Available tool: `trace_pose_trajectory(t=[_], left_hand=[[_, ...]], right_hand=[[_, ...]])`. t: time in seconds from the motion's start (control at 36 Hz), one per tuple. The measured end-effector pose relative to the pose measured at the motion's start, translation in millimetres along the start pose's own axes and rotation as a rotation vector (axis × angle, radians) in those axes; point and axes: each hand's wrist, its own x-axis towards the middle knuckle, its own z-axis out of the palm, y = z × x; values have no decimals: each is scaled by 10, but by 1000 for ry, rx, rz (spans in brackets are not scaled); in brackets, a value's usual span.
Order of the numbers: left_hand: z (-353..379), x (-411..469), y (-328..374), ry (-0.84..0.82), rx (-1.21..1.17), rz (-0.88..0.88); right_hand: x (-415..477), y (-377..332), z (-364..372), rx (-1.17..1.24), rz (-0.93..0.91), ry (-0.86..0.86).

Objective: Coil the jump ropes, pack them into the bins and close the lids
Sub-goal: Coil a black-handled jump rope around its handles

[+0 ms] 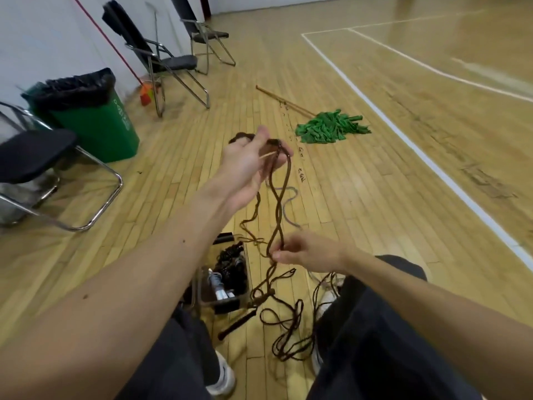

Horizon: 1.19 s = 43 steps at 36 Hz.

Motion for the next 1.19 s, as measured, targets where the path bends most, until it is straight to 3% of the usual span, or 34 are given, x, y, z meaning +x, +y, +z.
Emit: trace_pose_trajectory(t=[0.14, 0.25, 0.33, 0.44, 0.56, 0.64, 0.69, 0.83, 0.92, 1.08, 1.19], left_hand=[[-57, 52, -51, 4, -10, -13], [-247, 4, -295, 0, 144, -29], [-414, -215, -626, -169, 238, -159], [-617, -640, -1011, -438, 173, -422], [-678, -932, -1131, -600, 136, -442], [-559, -981, -1009, -469, 122, -392], [-439, -964, -845, -369, -15, -341], [-172, -752, -398, -237, -376, -254], [-24, -676, -201, -187, -481, -268], [96, -674, 20, -73, -420, -165], [97, -766, 16, -129, -191, -109]], right_hand=[[5, -290, -131, 328, -75, 18], [-8, -565, -349, 600, -139, 21], [7, -779, -515, 827, -138, 49], [38, -1040, -731, 963, -100, 164], [93, -1082, -899, 1086, -37, 319], [138, -914, -880, 1120, 29, 411], [74, -769, -710, 1003, 65, 394], [-309, -310, 55, 709, 9, -121], [-538, -321, 266, 629, -38, -277], [-932, -571, 253, 688, -109, -188], [-1109, -736, 188, 806, -134, -48]])
